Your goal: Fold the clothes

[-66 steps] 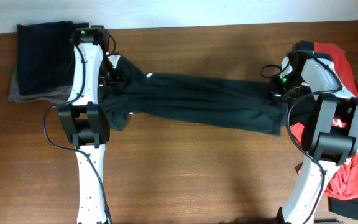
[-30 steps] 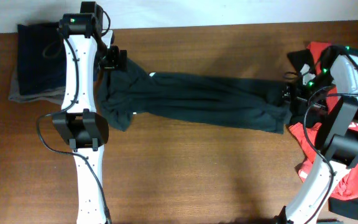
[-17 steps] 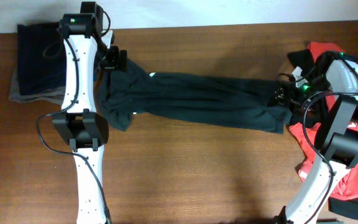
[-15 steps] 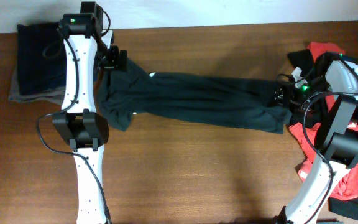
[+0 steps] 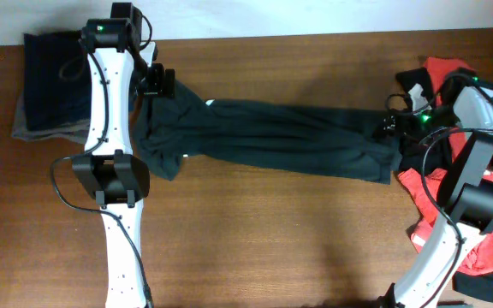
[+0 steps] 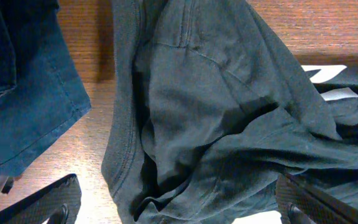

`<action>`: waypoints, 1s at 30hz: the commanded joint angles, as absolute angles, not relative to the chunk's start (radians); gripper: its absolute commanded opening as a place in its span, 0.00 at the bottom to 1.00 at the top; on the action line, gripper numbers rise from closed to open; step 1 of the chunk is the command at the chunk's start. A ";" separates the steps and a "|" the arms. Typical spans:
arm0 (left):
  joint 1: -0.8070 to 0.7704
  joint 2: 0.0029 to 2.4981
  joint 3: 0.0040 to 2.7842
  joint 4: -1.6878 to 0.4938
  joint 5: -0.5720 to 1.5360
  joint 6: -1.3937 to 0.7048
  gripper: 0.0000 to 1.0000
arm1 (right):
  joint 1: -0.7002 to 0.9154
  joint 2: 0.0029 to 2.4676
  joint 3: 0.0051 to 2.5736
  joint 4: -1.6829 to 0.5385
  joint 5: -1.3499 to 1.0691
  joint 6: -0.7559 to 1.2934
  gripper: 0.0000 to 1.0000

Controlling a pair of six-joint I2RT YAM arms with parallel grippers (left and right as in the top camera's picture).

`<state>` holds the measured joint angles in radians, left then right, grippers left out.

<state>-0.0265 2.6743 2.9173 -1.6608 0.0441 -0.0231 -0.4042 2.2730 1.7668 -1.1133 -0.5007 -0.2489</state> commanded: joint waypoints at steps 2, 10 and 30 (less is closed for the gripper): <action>-0.023 2.648 2.930 -1.662 0.036 -0.022 0.99 | -0.427 2.267 1.801 -1.139 -0.656 -0.314 0.99; -0.023 2.648 2.930 -1.673 0.036 -0.023 0.99 | -0.546 2.247 1.911 -1.205 -0.630 -0.338 0.99; -0.023 2.648 2.930 -1.684 0.037 -0.023 0.99 | -0.450 2.313 1.838 -1.131 -0.402 -0.294 0.15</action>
<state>-0.0265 2.6743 2.9173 -1.6798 0.0437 -0.0231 -0.4473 2.2910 1.8458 -1.1389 -0.4709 -0.3183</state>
